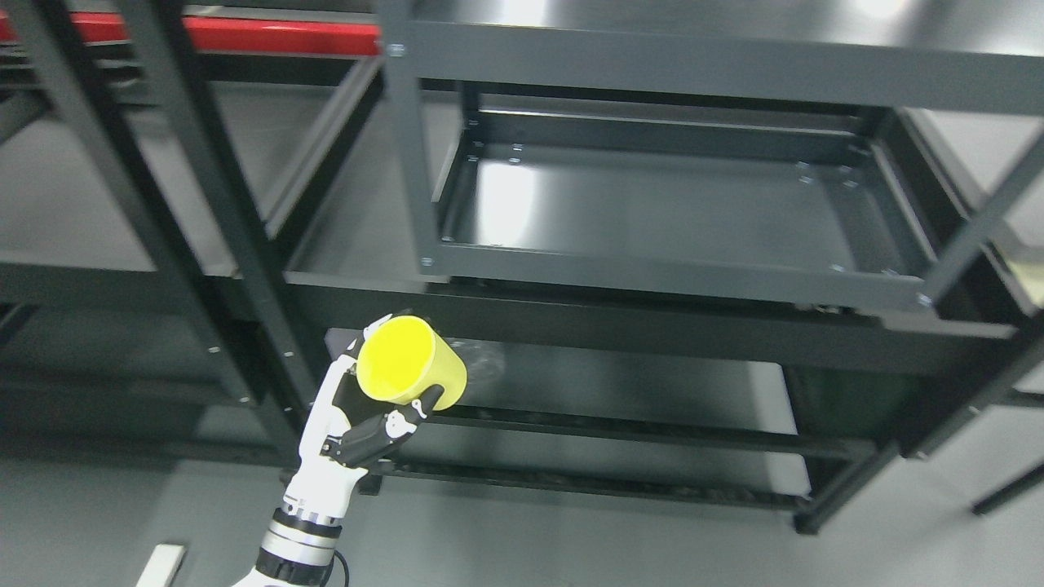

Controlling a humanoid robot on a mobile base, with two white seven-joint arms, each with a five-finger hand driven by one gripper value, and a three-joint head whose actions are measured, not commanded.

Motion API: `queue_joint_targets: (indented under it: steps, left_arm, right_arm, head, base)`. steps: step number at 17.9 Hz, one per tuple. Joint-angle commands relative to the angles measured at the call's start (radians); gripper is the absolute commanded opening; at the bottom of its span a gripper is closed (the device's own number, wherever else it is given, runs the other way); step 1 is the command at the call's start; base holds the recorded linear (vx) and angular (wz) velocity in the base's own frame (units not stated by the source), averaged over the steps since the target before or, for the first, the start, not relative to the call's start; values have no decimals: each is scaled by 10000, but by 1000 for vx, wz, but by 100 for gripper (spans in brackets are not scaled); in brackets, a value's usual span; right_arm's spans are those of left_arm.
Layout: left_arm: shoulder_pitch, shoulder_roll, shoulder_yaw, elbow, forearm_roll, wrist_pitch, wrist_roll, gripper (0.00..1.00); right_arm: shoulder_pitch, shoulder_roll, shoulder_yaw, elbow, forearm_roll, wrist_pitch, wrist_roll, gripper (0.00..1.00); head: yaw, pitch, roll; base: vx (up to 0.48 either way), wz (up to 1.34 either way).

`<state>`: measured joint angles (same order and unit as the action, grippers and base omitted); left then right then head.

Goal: Place yellow IKEA cup on middle right shelf
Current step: 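Carry the cup in the left hand toward the metal shelves, then reach the left arm up and push the cup onto the upper shelf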

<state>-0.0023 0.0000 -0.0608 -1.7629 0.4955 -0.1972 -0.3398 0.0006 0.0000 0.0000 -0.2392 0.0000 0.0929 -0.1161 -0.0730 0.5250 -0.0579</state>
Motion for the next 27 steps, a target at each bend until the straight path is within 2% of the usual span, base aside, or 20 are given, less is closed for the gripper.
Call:
queue_joint_targets:
  steps: [1, 9, 18, 23, 27]
  left_arm:
    - [-161, 174, -527, -12, 0, -22, 8, 2]
    - [-161, 174, -726, -12, 0, -22, 8, 2]
    - [-757, 174, -2688, -28, 0, -926, -38, 2]
    - [-2856, 174, -4114, -28, -581, -713, -23, 2]
    - [-4620, 174, -5921, -73, -660, -513, -23, 3]
  right_arm:
    - [132, -175, 169, -1, -245, 6, -5, 99]
    - [132, -175, 169, -1, -245, 6, -5, 99]
    - [132, -175, 184, -1, -245, 6, -5, 99]
    - [132, -175, 169, -1, -245, 6, -5, 99]
    - [132, -175, 169, -1, -245, 6, -5, 99]
  head:
    - [0, 0, 0]
    - [0, -2, 0]
    - [0, -4, 0]
    - [0, -4, 0]
    - [0, -4, 0]
  base:
    - [-114, -606]
    - [20, -94]
    - [70, -86]
    - [80, -5]
    - [123, 163]
